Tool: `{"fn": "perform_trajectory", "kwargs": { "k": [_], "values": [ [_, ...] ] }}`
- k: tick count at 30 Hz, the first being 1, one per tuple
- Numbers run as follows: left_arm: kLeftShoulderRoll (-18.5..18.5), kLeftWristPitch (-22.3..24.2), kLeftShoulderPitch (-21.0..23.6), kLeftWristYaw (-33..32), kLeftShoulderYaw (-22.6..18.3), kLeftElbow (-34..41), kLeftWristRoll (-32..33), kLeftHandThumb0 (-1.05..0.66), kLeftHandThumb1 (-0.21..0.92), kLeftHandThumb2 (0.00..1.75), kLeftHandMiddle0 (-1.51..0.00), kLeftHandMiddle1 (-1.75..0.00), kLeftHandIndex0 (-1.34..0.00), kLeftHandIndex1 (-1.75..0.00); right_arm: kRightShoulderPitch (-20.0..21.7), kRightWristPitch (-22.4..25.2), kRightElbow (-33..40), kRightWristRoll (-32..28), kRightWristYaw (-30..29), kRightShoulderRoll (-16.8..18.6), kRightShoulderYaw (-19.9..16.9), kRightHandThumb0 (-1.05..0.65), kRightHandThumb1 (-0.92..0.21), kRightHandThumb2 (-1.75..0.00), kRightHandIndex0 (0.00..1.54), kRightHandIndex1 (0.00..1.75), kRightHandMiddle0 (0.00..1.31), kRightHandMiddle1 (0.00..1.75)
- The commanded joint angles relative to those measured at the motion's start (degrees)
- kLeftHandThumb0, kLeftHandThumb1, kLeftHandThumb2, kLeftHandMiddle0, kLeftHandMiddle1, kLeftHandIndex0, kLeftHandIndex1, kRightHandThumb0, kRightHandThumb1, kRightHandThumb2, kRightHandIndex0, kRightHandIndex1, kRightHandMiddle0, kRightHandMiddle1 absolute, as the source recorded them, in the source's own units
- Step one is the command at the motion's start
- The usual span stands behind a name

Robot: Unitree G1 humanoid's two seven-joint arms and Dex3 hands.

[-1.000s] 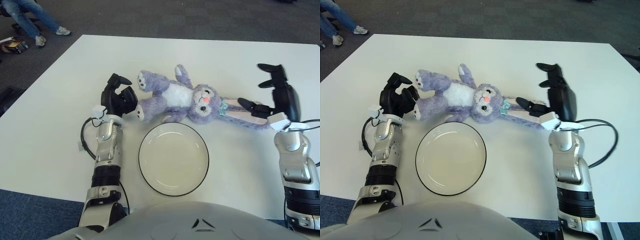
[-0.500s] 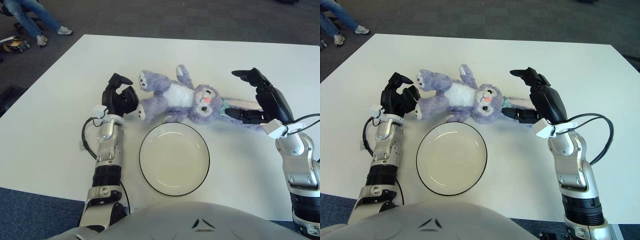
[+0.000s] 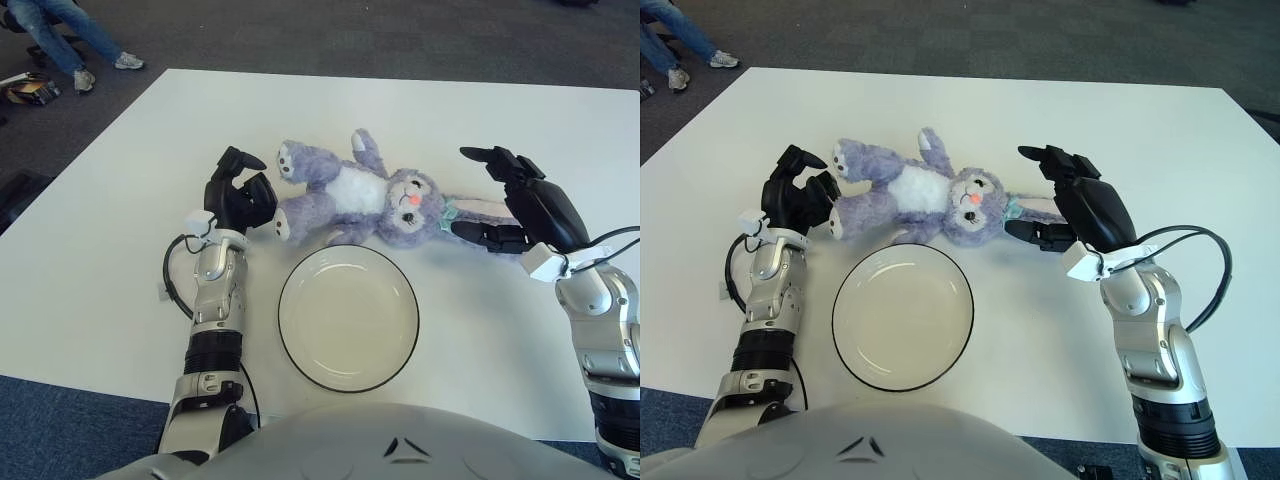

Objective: Put the doll into the plate.

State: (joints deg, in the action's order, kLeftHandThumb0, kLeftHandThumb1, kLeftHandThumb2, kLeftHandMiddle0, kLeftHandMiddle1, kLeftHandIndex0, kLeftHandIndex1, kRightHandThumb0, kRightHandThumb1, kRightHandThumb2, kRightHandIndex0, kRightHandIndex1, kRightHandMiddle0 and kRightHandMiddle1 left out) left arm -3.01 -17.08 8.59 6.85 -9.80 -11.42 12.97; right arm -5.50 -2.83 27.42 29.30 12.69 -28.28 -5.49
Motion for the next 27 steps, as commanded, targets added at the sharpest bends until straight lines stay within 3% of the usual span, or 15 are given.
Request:
{"fn": "perform_trajectory", "kwargs": {
  "k": [1,9,27],
  "values": [
    [-1.0,0.07,-4.33,-0.54,0.12,-2.88,-0.27,-0.46,0.39,1.23,-1.1,-1.75,-0.55,-1.75,-0.03,0.5,1.2,1.04,0.86,-0.58,0.56,-1.05,-0.92,-0.48,0.0,0.07,0.0,0.14],
    [-1.01,0.2,-4.13,-0.9,0.08,-3.04,-0.49,-0.46,0.39,1.23,-1.1,-1.75,-0.55,-1.75,0.07,1.89,1.44,2.76,0.96,0.5,2.15,-0.99,-0.87,-0.33,0.0,0.0,0.0,0.03],
    [-0.98,-0.77,-4.04,0.17,0.47,-3.73,-0.24,-0.46,0.38,1.24,-1.1,-1.75,-0.56,-1.75,3.13,-1.03,-3.76,4.24,-2.14,0.66,4.69,-0.95,-0.87,-0.32,0.05,0.02,0.0,0.0]
  ]
}}
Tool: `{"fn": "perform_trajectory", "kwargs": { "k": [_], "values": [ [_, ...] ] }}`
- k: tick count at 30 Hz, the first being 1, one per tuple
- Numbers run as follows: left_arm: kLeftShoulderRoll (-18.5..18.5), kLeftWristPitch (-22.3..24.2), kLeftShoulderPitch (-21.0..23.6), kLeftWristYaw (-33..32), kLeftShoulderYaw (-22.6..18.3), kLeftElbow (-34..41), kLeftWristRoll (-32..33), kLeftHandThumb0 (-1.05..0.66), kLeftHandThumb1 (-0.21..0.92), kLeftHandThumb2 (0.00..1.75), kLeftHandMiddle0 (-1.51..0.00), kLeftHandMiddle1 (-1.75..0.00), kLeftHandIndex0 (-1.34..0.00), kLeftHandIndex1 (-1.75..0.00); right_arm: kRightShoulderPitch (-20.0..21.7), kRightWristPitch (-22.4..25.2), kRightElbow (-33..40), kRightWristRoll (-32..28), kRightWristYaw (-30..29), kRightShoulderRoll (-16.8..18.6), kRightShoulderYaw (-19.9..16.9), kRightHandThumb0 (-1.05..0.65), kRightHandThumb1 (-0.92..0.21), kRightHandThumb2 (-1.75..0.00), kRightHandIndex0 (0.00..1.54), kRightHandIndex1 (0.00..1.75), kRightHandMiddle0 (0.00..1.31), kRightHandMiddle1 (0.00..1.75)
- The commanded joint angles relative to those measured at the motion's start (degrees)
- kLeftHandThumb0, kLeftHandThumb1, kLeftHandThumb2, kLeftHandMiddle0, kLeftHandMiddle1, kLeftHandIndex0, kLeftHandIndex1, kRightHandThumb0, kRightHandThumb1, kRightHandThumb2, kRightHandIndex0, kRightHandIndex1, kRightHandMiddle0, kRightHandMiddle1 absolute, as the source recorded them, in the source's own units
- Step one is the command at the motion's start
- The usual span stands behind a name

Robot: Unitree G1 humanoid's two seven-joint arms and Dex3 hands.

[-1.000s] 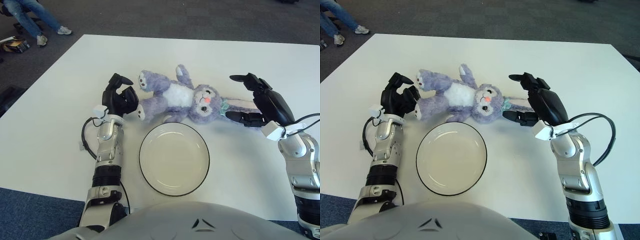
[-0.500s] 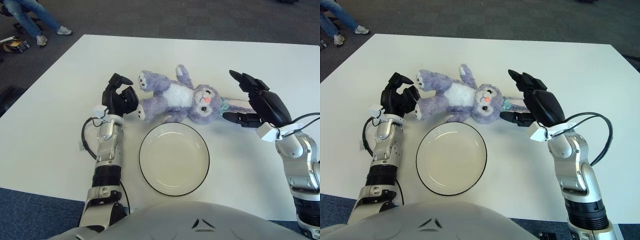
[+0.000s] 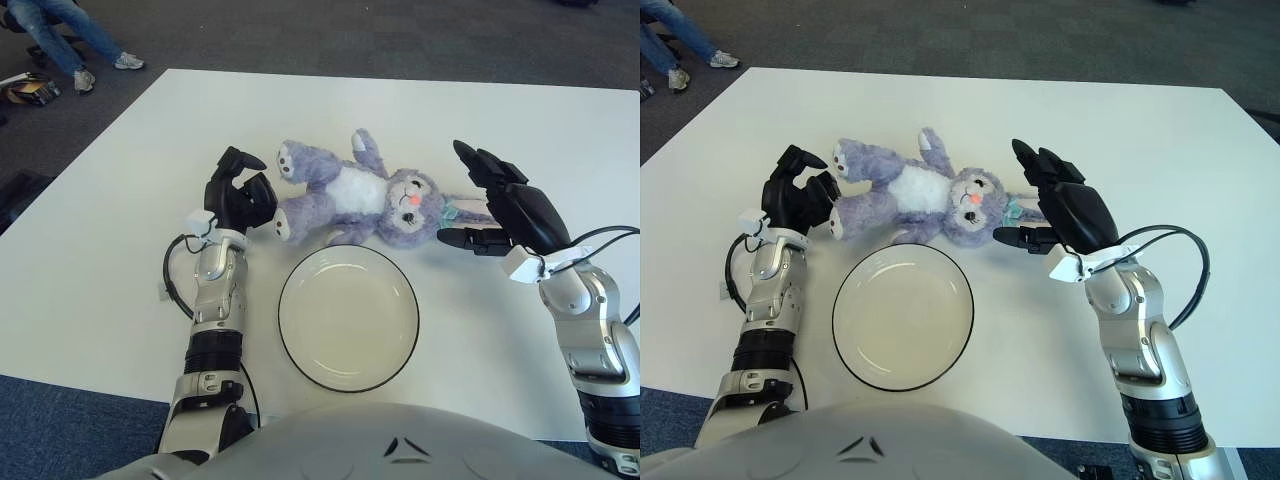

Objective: Put the doll into the plate.

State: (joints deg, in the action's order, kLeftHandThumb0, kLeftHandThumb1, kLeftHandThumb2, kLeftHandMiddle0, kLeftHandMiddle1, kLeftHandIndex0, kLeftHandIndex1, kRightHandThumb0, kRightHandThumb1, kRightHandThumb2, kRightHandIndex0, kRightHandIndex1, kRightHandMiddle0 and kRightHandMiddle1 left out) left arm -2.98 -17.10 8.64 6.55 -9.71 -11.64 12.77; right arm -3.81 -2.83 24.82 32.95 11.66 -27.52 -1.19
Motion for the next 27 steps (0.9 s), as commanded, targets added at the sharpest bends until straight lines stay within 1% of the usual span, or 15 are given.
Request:
{"fn": "perform_trajectory", "kwargs": {
  "k": [1,7,12,17,21,24,27],
  "values": [
    [-0.99,-0.82,-4.09,0.58,0.43,-3.54,-0.03,-0.46,0.38,1.24,-1.1,-1.75,-0.56,-1.75,1.65,-1.22,-1.51,0.57,-1.26,-0.08,0.51,-0.95,-0.87,-0.32,0.05,0.02,0.0,0.0],
    [-0.96,-1.34,-4.18,0.72,0.72,-3.63,-0.15,-0.46,0.38,1.24,-1.09,-1.75,-0.56,-1.75,3.02,-1.75,-3.28,0.66,-2.12,0.14,1.19,-0.97,-0.88,-0.32,0.08,0.04,0.0,0.0],
    [-0.97,-1.86,-4.27,0.78,0.93,-3.74,-0.11,-0.46,0.38,1.24,-1.09,-1.75,-0.56,-1.75,4.96,-1.59,-5.52,2.34,-3.25,0.31,2.69,-0.99,-0.9,-0.32,0.09,0.04,0.0,0.0],
    [-0.87,-2.09,-4.32,1.03,1.13,-3.83,-0.02,-0.46,0.38,1.23,-1.09,-1.75,-0.56,-1.75,6.25,-1.96,-7.35,3.96,-4.54,0.12,3.77,-0.96,-0.89,-0.31,0.07,0.03,0.0,0.0],
    [-0.8,-2.0,-4.34,1.39,1.21,-3.84,0.33,-0.46,0.39,1.23,-1.08,-1.75,-0.55,-1.75,8.3,-3.58,-9.64,6.59,-6.43,-0.48,5.47,-0.93,-0.87,-0.3,0.07,0.02,0.0,0.0],
    [-0.91,-2.02,-4.39,1.55,1.26,-3.82,0.48,-0.46,0.39,1.23,-1.08,-1.75,-0.55,-1.75,9.25,-4.26,-10.74,7.36,-7.11,-0.64,6.06,-0.91,-0.87,-0.3,0.07,0.02,0.0,0.0],
    [-0.92,-2.09,-4.39,1.93,1.23,-3.89,0.79,-0.45,0.39,1.22,-1.08,-1.75,-0.55,-1.75,11.45,-4.47,-12.43,8.39,-7.39,-0.05,7.49,-0.91,-0.86,-0.31,0.08,0.03,0.0,0.0]
  ]
}}
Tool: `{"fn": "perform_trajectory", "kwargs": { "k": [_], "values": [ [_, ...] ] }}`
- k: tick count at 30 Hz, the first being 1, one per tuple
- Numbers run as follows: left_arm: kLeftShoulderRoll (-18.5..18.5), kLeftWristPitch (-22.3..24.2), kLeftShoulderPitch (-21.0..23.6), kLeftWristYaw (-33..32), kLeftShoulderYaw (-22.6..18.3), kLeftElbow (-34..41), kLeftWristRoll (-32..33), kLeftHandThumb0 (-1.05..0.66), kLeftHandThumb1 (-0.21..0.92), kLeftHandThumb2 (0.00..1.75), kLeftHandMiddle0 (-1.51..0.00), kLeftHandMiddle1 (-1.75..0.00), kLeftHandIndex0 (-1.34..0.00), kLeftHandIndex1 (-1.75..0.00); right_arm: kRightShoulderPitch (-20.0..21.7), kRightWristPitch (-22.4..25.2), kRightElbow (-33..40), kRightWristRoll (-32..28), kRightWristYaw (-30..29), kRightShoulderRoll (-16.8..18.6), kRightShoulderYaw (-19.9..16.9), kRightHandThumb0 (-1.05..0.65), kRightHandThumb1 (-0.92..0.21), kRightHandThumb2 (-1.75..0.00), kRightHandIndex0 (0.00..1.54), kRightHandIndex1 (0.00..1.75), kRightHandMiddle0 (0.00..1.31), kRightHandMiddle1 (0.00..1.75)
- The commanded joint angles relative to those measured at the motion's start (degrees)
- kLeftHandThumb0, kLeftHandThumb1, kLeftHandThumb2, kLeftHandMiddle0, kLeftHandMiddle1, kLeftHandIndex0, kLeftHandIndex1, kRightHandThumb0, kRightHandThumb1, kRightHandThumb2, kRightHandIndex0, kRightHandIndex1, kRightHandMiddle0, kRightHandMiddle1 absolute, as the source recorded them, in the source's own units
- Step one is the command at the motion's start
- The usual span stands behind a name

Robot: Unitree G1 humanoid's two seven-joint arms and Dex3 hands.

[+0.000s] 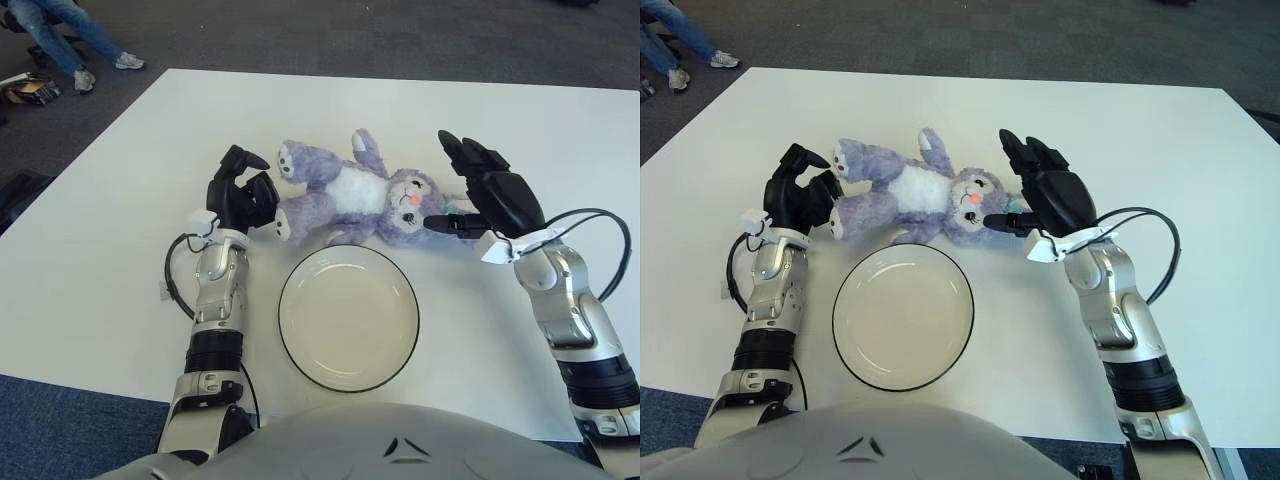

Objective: Put the doll into the plate.

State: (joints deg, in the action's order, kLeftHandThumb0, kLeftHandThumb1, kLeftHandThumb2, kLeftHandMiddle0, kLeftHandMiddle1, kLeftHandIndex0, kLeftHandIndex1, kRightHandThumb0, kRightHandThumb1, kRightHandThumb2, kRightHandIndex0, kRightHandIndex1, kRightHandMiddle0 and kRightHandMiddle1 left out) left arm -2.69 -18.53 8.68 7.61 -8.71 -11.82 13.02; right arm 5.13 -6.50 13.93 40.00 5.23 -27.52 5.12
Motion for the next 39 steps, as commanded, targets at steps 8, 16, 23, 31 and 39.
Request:
{"fn": "perform_trajectory", "kwargs": {
  "k": [8,16,23,31,39],
  "values": [
    [-1.48,-1.22,-4.53,1.09,0.29,-3.96,0.5,-0.45,0.4,1.22,-1.07,-1.75,-0.55,-1.75,4.87,-0.67,-3.27,0.8,0.41,0.25,3.35,-0.91,-0.85,-0.31,0.1,0.04,0.0,0.0],
    [-1.8,-2.04,-4.74,1.22,0.61,-4.08,0.16,-0.45,0.4,1.21,-1.07,-1.75,-0.54,-1.75,6.54,1.62,-3.62,-0.19,3.76,1.17,5.34,-0.92,-0.87,-0.31,0.11,0.04,0.0,0.0],
    [-1.83,-2.73,-4.71,1.22,0.85,-4.45,-0.03,-0.45,0.4,1.21,-1.08,-1.75,-0.54,-1.75,7.16,2.01,-2.98,-1.87,6.72,1.46,6.1,-0.95,-0.91,-0.34,0.12,0.04,0.0,0.0],
    [-1.85,-2.89,-4.67,2.03,0.99,-4.62,0.86,-0.45,0.39,1.22,-1.1,-1.75,-0.55,-1.75,7.83,2.45,-2.83,-3.69,10.73,1.42,6.82,-0.97,-0.92,-0.41,0.11,0.03,0.0,0.0],
    [-1.83,-3.15,-4.51,3.26,0.86,-4.99,1.59,-0.45,0.39,1.23,-1.11,-1.75,-0.55,-1.75,8.58,2.81,-2.99,-6.5,15.88,0.61,7.53,-0.96,-0.92,-0.4,0.03,0.0,0.0,0.0]
  ]
}}
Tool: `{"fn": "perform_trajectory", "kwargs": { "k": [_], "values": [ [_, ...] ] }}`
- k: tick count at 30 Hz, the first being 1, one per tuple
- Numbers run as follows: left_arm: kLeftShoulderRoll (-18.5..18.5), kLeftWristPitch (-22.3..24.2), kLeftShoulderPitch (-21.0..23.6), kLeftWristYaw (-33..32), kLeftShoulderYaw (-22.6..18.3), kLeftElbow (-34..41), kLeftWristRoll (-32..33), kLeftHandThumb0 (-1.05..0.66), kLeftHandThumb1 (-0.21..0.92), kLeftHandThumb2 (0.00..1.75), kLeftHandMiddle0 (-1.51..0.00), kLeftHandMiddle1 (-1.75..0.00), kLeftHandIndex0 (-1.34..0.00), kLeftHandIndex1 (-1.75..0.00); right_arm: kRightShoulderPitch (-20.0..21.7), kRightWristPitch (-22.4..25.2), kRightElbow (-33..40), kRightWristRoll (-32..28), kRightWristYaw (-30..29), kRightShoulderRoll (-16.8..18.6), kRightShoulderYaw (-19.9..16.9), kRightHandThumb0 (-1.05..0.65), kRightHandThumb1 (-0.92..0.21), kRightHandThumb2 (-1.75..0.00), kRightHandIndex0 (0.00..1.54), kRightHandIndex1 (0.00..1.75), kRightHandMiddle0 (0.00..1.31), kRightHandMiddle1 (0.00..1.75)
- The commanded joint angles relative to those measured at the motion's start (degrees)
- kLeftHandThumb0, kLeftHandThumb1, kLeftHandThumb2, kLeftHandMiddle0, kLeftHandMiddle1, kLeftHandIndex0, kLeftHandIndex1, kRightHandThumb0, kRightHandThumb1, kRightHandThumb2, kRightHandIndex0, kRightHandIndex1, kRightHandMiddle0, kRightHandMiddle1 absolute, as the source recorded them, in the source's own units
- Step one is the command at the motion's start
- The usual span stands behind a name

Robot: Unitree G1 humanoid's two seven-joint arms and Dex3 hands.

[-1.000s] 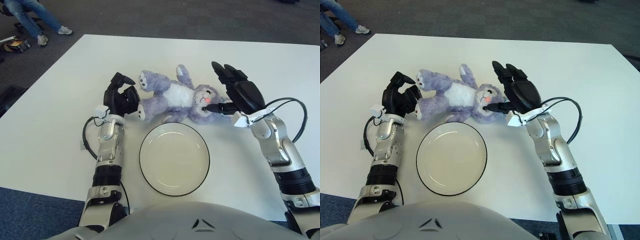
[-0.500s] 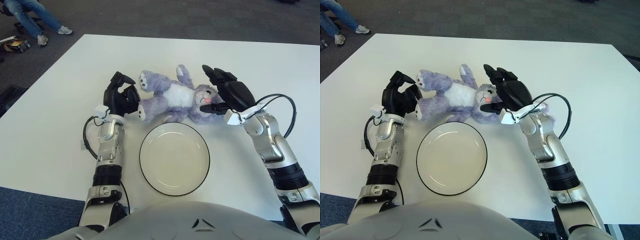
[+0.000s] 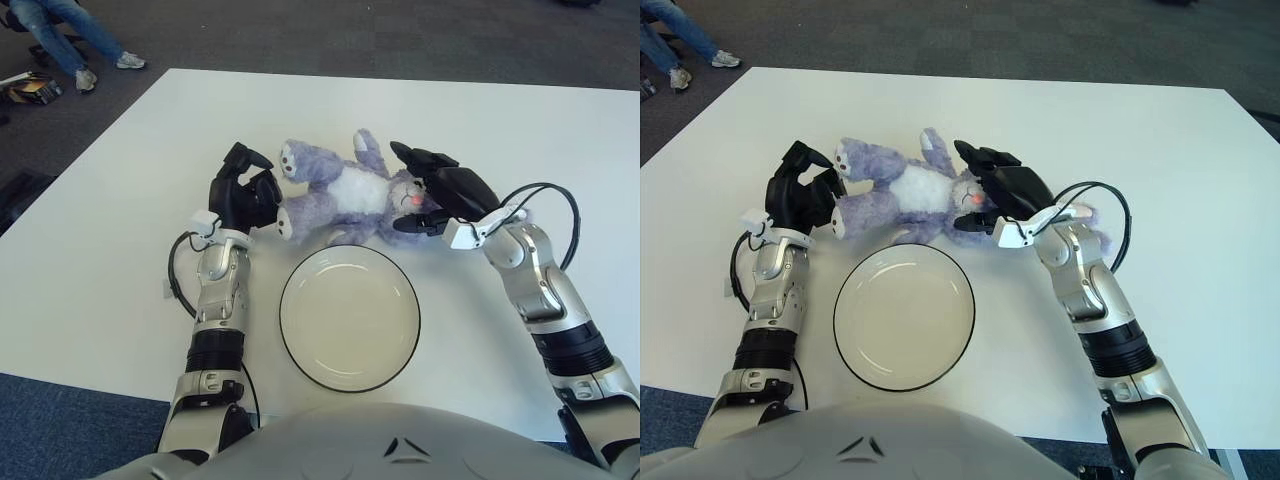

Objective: Put the doll into the plate.

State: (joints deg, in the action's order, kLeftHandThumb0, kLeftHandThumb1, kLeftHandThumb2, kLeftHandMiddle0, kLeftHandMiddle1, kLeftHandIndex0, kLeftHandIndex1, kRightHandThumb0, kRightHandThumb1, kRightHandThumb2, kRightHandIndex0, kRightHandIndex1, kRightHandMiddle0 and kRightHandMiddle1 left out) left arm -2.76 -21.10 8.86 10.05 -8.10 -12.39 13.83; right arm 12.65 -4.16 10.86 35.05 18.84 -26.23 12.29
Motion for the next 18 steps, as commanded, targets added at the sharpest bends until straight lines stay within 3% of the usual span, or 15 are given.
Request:
{"fn": "perform_trajectory", "kwargs": {
  "k": [1,8,18],
  "values": [
    [-1.72,-0.6,-4.65,0.98,0.21,-4.51,0.91,-0.45,0.39,1.23,-1.12,-1.75,-0.55,-1.75,1.07,0.64,0.1,-2.46,3.38,-0.69,0.49,-0.95,-0.92,-0.4,0.02,0.0,0.0,0.0],
    [-1.66,-0.93,-4.5,1.11,0.01,-4.95,0.97,-0.46,0.38,1.24,-1.12,-1.75,-0.56,-1.75,0.87,1.71,0.34,-6.58,7.69,-0.49,0.58,-1.0,-0.92,-0.39,0.06,0.02,0.03,0.02],
    [-1.78,-1.03,-4.5,0.74,0.03,-4.81,0.76,-0.46,0.38,1.24,-1.12,-1.75,-0.56,-1.75,0.99,2.3,0.18,-8.79,10.05,-0.97,0.66,-1.04,-0.92,-0.39,0.12,0.04,0.0,0.22]
  ]
}}
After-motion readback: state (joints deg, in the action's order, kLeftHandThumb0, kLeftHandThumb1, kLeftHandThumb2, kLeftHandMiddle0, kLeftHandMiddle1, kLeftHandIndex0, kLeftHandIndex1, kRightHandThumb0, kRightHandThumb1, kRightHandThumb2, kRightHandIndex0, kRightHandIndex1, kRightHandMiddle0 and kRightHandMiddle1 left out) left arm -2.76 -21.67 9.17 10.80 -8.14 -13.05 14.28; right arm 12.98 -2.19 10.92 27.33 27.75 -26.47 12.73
